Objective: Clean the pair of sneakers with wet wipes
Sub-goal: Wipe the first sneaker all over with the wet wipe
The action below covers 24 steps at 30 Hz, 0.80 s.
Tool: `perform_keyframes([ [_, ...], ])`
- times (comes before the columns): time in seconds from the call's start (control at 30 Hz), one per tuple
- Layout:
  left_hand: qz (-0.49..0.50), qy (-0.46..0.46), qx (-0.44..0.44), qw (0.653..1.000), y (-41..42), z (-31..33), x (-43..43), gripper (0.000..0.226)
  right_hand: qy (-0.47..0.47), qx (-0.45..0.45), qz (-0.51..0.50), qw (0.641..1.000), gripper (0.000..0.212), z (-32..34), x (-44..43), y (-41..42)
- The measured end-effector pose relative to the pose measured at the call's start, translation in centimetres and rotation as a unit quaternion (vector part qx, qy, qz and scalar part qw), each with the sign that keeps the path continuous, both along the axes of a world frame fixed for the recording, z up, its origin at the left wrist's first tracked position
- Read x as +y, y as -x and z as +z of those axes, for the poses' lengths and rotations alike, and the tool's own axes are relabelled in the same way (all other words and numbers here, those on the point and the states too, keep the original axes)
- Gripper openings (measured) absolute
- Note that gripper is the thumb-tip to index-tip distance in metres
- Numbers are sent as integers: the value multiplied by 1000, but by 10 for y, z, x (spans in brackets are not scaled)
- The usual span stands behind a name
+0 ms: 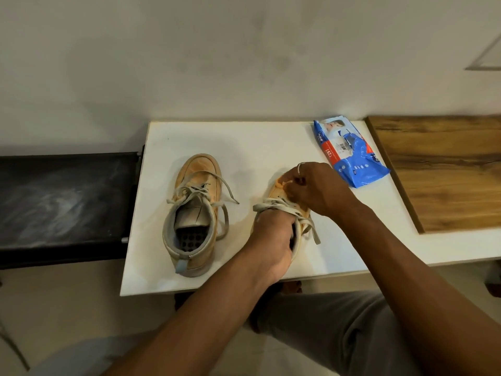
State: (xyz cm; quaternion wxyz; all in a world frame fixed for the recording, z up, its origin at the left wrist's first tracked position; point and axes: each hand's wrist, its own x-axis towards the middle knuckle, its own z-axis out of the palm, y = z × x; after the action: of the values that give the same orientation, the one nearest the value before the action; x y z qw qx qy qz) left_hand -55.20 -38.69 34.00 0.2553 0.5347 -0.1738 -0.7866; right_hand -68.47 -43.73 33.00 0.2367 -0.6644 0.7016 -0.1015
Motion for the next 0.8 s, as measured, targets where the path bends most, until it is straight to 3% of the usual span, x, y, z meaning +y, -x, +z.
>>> perform_keyframes([
  [0.13,10,-14,-4,1000,0,-3,1,26,51,71,-56,995,30,-3,-8,6],
  [0.3,20,-18,6,1000,0,0,-1,25,3,0,8,1000,23,-2,-1,-3],
  [0.5,27,-16,7,999,-1,-3,1,28,19,39,-56,998,28,-2,-7,4],
  [0.67,35,-17,12,999,1,-6,3,29,-27,-3,-14,1000,24,2,3,3],
  [0.8,21,-6,3,1000,1,0,0,29,35,45,-65,996,28,0,-7,10],
])
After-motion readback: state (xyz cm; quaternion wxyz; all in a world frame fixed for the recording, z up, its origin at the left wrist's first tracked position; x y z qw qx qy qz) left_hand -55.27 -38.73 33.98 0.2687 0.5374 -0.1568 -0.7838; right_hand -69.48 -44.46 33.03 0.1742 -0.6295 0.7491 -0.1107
